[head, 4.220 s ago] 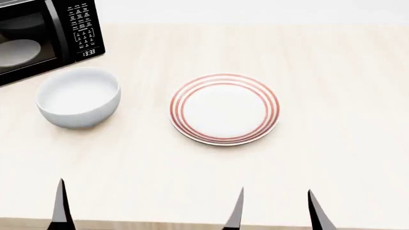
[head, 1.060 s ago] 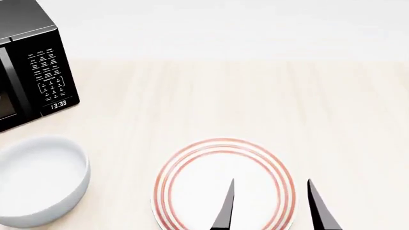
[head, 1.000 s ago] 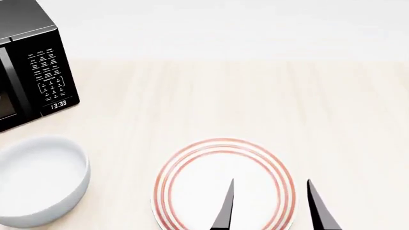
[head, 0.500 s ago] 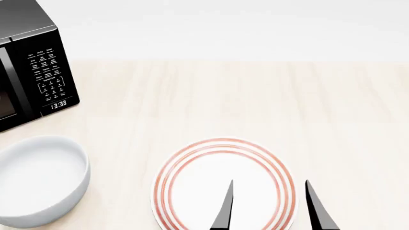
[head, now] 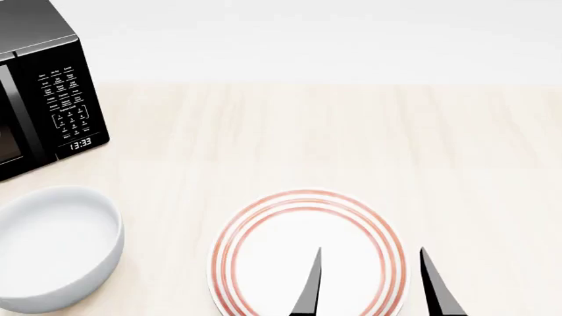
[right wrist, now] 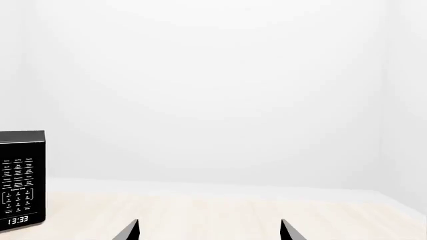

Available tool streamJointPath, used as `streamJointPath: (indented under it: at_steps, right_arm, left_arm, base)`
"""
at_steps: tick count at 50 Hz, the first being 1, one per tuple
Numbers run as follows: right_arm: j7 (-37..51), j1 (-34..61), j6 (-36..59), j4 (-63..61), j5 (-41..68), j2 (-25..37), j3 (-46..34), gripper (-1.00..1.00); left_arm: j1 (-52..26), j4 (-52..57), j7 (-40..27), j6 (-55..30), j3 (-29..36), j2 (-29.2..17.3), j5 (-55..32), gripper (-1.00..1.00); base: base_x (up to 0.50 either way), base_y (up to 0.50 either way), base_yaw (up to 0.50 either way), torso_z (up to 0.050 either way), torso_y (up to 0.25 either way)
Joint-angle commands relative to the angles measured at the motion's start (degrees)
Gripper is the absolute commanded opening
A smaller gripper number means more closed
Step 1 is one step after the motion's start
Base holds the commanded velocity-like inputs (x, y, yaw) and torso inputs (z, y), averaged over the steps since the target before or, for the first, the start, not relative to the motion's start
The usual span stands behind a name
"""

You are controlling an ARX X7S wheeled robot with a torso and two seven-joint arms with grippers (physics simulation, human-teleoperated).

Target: Pick up the white bowl and put it on the plate.

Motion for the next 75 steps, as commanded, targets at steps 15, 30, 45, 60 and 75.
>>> streamJointPath:
  at_steps: [15,30,45,60,75]
  right_arm:
    - [0.9,0.1,-0.4,0.2,0.2,0.7,-0.7,1.00]
    - [1.3,0.2,-0.2,0.1,0.5,1.1,-1.0,1.00]
    - [1.6,0.5,-0.4,0.1,0.9,1.5,-1.1,1.00]
    - [1.9,0.5,-0.5,0.1,1.2,1.8,-1.4,1.00]
    - [2.2,0.6,-1.1,0.8,1.6,2.1,-1.5,1.00]
  left_arm:
    - [1.9,-4.2,1.7,1.3,1.9,1.8,2.9,1.00]
    - [2.2,-6.8,2.9,2.1,3.0,2.7,4.8,1.00]
    - [2.0,-8.8,3.4,2.5,4.1,4.0,6.7,1.00]
    - [1.8,-10.5,4.0,2.9,5.0,5.0,7.9,1.00]
    - [1.2,-13.8,5.5,3.7,6.4,6.8,10.1,1.00]
  base:
    - [0.00,0.00,0.00,0.000,0.000]
    - [0.00,0.00,0.00,0.000,0.000]
    - [0.00,0.00,0.00,0.000,0.000]
    - [0.00,0.00,0.00,0.000,0.000]
    - [0.00,0.00,0.00,0.000,0.000]
